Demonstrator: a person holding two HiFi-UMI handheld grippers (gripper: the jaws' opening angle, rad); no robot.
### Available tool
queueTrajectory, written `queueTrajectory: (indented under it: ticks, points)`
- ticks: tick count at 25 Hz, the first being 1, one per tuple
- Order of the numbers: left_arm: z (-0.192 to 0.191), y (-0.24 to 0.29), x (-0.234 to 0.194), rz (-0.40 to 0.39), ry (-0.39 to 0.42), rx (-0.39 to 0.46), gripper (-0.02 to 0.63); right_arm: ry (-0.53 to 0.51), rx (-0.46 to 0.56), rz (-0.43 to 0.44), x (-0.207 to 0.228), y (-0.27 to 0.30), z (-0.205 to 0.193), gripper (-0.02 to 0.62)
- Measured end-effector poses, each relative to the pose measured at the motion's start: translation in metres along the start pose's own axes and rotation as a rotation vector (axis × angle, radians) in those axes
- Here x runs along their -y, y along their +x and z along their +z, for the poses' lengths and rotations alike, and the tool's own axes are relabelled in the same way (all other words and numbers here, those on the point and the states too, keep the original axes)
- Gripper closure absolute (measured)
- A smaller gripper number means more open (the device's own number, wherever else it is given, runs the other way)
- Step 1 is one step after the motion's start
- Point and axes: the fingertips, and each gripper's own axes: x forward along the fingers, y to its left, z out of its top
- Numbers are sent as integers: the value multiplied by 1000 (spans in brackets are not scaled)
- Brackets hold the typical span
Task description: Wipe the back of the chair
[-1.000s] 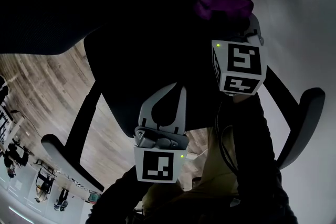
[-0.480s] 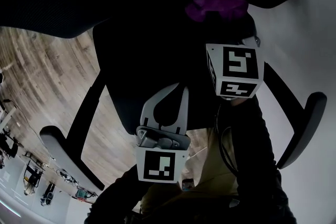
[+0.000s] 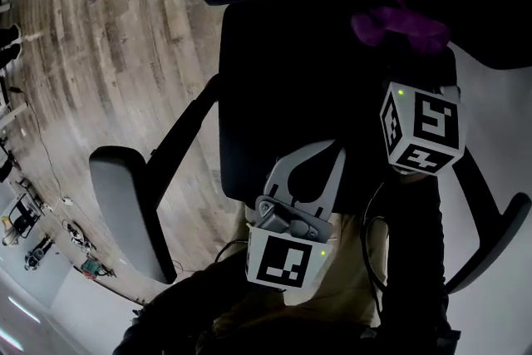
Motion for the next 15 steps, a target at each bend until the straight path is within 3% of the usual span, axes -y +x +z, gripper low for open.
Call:
queueTrajectory:
  ticks: [15]
  points:
    - [-33, -48, -50, 102, -116, 101, 606, -103, 23, 101, -97, 25, 19, 532]
